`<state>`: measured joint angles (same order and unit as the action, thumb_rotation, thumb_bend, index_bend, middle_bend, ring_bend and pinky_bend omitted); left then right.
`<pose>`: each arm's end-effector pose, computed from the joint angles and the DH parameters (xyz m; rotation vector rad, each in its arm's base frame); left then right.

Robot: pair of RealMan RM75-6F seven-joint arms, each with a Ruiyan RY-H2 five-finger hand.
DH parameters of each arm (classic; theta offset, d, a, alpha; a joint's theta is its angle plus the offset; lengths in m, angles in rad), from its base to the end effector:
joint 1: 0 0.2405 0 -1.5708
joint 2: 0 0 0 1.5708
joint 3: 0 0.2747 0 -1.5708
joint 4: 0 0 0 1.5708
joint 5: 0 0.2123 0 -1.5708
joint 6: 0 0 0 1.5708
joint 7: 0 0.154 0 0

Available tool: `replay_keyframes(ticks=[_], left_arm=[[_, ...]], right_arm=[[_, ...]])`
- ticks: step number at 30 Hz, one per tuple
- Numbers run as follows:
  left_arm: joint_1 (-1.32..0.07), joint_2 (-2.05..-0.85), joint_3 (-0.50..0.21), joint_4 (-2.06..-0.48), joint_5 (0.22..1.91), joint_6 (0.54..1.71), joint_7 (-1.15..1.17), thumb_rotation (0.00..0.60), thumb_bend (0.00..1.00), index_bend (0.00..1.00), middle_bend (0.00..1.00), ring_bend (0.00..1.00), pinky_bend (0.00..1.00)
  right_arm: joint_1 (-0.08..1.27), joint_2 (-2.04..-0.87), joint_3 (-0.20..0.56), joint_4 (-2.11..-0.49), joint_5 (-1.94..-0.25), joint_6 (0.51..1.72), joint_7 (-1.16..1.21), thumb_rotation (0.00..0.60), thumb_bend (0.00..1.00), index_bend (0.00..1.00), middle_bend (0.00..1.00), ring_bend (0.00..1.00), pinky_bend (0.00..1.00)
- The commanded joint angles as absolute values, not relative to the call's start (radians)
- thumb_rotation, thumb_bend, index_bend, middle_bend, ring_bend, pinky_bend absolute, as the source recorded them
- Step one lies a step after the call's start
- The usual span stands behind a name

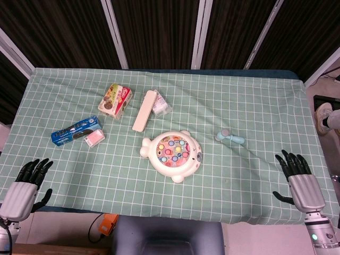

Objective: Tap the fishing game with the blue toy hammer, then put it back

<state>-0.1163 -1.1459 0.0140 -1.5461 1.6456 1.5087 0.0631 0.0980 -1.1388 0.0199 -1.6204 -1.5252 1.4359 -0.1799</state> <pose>-0.3175 0.1883 0.1470 -1.5776 -0.7690 -0.9013 -0.3246 -0.1897 0.1447 1.5114 -0.8202 0.7683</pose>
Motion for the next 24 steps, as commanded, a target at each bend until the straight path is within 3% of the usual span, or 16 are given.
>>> replay_keyframes(ticks=[1, 10, 15, 24], left_arm=[[-0.117, -1.147, 0.014, -1.545, 1.644, 1.507, 0.067, 0.600, 0.41, 0.00, 0.05, 0.02, 0.10], [-0.117, -1.143, 0.016, -1.547, 1.644, 1.509, 0.058, 0.600, 0.41, 0.00, 0.05, 0.02, 0.10], [-0.119, -1.137, 0.015, -1.543, 1.636, 1.502, 0.046, 0.600, 0.41, 0.00, 0.05, 0.02, 0.10], [-0.114, -1.134, 0.014, -1.548, 1.626, 1.506, 0.052, 0.600, 0.41, 0.00, 0.05, 0.02, 0.10]], right_arm=[[0.098, -1.138, 0.024, -1.621, -1.520, 1.436, -0.178, 0.600, 0.23, 0.00, 0.00, 0.00, 0.00], [0.123, -1.173, 0.057, -1.592, -1.478, 1.406, -0.186, 0.600, 0.23, 0.00, 0.00, 0.00, 0.00], [0.191, -1.237, 0.139, -1.504, -1.421, 1.360, -0.116, 0.600, 0.23, 0.01, 0.00, 0.00, 0.00], [0.428, -1.328, 0.256, -1.326, -1.281, 1.046, -0.085, 0.600, 0.28, 0.33, 0.01, 0.00, 0.00]])
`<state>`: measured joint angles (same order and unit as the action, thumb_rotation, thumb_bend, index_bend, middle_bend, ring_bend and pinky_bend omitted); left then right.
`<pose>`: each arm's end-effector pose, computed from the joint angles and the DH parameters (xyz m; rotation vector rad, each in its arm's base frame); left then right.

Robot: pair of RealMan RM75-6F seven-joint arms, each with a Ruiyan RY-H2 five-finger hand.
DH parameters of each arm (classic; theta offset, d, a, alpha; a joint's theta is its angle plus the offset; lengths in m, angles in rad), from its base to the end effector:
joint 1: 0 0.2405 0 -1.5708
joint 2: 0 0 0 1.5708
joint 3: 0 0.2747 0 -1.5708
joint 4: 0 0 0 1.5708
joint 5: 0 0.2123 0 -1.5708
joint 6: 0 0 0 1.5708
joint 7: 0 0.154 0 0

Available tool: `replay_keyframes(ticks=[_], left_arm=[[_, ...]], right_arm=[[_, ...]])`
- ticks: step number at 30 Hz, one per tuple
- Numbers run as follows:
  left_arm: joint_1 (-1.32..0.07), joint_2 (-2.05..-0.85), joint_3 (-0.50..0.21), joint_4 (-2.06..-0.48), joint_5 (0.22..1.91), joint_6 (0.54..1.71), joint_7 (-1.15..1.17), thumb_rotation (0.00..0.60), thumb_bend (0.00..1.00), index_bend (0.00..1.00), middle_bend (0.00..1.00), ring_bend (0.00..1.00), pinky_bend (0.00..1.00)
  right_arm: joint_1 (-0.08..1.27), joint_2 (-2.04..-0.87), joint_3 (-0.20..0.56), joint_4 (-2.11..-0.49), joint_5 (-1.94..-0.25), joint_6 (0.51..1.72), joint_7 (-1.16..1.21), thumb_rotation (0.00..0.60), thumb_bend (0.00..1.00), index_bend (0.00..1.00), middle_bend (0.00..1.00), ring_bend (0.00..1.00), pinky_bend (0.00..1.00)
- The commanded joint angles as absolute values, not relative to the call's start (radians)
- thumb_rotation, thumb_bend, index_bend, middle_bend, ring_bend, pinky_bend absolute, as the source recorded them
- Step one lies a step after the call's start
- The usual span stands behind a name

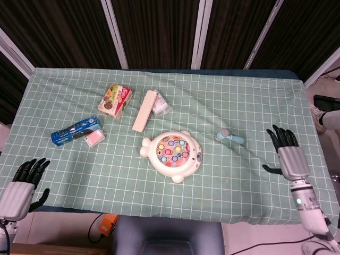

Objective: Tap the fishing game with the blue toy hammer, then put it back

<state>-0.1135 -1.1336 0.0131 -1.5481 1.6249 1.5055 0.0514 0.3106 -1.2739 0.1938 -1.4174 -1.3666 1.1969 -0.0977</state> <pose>-0.3217 0.1882 0.1521 -1.5591 -0.7835 -0.8873 -0.3200 -0.3002 0.1223 1.4839 -0.8546 0.8361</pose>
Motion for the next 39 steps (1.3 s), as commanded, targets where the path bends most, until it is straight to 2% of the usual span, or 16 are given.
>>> replay_keyframes(ticks=[1, 7, 10, 17, 33, 39], left_arm=[[-0.114, -1.134, 0.014, -1.548, 1.626, 1.505, 0.052, 0.600, 0.41, 0.00, 0.05, 0.02, 0.10], [-0.118, -1.135, 0.012, -1.545, 1.618, 1.494, 0.052, 0.600, 0.41, 0.00, 0.05, 0.02, 0.10], [-0.116, -1.134, 0.010, -1.546, 1.612, 1.496, 0.054, 0.600, 0.41, 0.00, 0.06, 0.02, 0.10], [-0.111, -1.133, 0.012, -1.546, 1.614, 1.502, 0.060, 0.600, 0.40, 0.00, 0.06, 0.02, 0.10], [-0.110, -1.135, 0.013, -1.548, 1.614, 1.502, 0.066, 0.600, 0.41, 0.00, 0.05, 0.02, 0.10], [-0.110, -1.136, 0.014, -1.548, 1.615, 1.500, 0.070, 0.600, 0.41, 0.00, 0.05, 0.02, 0.10]], right_arm=[[0.448, -1.340, 0.263, -1.306, -1.269, 1.021, -0.080, 0.600, 0.30, 0.36, 0.02, 0.00, 0.00], [0.541, -1.420, 0.293, -1.173, -1.196, 0.913, -0.067, 0.600, 0.43, 0.51, 0.11, 0.00, 0.04], [0.571, -1.452, 0.293, -1.122, -1.171, 0.875, -0.068, 0.600, 0.45, 0.54, 0.13, 0.00, 0.05], [0.613, -1.506, 0.279, -1.049, -1.144, 0.830, -0.087, 0.600, 0.48, 0.56, 0.14, 0.01, 0.06], [0.659, -1.601, 0.258, -0.960, -1.117, 0.823, -0.129, 0.600, 0.48, 0.59, 0.18, 0.04, 0.08], [0.675, -1.629, 0.254, -0.932, -1.111, 0.813, -0.141, 0.600, 0.51, 0.60, 0.18, 0.04, 0.08]])
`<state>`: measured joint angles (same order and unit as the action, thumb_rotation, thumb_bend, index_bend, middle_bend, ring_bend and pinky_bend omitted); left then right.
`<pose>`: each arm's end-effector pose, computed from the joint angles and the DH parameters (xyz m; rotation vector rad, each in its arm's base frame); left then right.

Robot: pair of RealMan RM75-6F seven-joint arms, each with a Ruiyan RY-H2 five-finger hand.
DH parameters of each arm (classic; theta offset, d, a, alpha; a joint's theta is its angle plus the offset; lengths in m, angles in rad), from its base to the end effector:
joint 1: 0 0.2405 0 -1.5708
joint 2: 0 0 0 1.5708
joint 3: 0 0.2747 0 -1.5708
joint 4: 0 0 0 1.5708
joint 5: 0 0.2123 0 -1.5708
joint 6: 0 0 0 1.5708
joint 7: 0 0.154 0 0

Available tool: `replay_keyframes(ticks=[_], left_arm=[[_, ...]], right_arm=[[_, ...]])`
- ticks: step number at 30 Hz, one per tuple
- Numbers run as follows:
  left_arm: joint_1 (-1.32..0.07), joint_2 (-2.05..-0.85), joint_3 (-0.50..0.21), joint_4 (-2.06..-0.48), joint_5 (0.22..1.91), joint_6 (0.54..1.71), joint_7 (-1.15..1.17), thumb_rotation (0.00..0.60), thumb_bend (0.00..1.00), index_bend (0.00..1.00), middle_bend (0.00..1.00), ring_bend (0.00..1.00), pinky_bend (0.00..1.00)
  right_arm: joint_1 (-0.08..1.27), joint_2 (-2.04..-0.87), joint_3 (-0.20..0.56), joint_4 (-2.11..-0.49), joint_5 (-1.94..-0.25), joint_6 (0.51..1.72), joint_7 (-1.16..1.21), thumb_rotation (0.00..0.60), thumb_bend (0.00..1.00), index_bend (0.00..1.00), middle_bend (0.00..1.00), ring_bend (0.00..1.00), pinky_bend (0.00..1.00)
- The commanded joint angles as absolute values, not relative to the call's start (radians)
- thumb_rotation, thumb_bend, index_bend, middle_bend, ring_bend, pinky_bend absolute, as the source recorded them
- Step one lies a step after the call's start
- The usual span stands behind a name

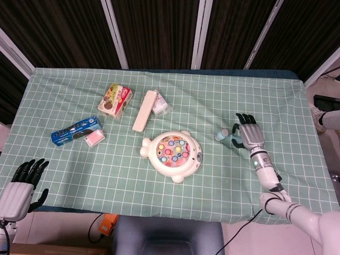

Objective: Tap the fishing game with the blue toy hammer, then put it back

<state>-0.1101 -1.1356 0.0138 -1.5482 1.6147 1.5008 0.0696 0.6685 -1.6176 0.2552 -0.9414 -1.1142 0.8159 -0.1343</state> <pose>-0.3239 0.1871 0.1513 -1.5563 -0.7804 -0.8644 -0.2901 -0.4266 0.0222 1.5665 -0.9796 0.7008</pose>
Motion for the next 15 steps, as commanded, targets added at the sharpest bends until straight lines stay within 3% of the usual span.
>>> replay_keyframes(ticks=[1, 15], left_arm=[[-0.110, -1.136, 0.014, -1.548, 1.614, 1.500, 0.070, 0.600, 0.41, 0.00, 0.05, 0.02, 0.10], [-0.108, -1.133, 0.016, -1.547, 1.618, 1.505, 0.064, 0.600, 0.41, 0.00, 0.06, 0.02, 0.10]], right_arm=[[0.676, -1.630, 0.254, -0.931, -1.110, 0.813, -0.141, 0.600, 0.51, 0.60, 0.18, 0.04, 0.08], [0.702, -1.675, 0.260, -0.904, -1.073, 0.804, -0.193, 0.600, 0.52, 0.60, 0.18, 0.04, 0.09]])
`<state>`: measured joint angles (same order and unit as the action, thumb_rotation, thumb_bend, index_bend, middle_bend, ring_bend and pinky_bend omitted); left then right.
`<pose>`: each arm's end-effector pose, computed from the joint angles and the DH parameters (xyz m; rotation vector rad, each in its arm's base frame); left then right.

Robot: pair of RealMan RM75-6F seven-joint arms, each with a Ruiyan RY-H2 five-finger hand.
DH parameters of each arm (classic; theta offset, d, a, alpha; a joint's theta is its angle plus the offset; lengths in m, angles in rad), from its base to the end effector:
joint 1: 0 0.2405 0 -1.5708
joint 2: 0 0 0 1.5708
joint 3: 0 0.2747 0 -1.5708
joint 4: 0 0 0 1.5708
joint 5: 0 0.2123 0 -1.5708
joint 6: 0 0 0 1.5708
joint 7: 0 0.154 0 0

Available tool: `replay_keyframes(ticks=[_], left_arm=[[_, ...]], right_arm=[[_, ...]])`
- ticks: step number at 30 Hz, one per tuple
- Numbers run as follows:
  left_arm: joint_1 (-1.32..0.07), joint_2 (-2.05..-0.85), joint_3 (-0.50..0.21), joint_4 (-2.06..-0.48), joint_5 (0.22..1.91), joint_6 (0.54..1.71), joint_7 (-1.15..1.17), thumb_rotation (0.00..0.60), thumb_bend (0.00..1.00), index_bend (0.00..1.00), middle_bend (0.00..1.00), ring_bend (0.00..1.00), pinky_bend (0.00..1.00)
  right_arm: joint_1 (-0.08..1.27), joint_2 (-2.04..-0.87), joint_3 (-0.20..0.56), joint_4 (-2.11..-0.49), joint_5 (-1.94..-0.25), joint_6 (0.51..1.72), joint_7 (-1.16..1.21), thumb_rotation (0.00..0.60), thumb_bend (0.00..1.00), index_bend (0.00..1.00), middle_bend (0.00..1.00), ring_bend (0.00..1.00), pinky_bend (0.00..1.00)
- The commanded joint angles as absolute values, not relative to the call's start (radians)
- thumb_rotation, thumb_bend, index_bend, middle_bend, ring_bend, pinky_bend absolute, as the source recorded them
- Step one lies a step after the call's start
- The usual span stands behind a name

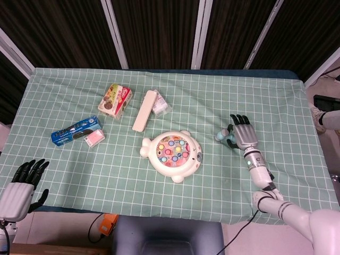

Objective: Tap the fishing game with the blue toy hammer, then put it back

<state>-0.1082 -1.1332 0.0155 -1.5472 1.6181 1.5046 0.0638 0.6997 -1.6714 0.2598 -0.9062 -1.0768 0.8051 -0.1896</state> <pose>-0.3241 0.1861 0.1523 -1.5562 -0.7811 -0.8678 -0.2791 -0.4318 0.0037 1.5808 -0.9726 0.6814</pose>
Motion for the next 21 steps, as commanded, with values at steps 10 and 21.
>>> replay_keyframes(ticks=[10, 21], left_arm=[[-0.106, -1.132, 0.017, -1.547, 1.622, 1.508, 0.062, 0.600, 0.41, 0.00, 0.06, 0.02, 0.10], [-0.106, -1.132, 0.019, -1.547, 1.624, 1.507, 0.062, 0.600, 0.40, 0.00, 0.06, 0.02, 0.10]], right_arm=[[0.706, -1.681, 0.260, -0.904, -1.060, 0.804, -0.204, 0.600, 0.53, 0.62, 0.19, 0.05, 0.09], [0.708, -1.688, 0.261, -0.888, -1.044, 0.803, -0.218, 0.600, 0.53, 0.63, 0.20, 0.06, 0.10]])
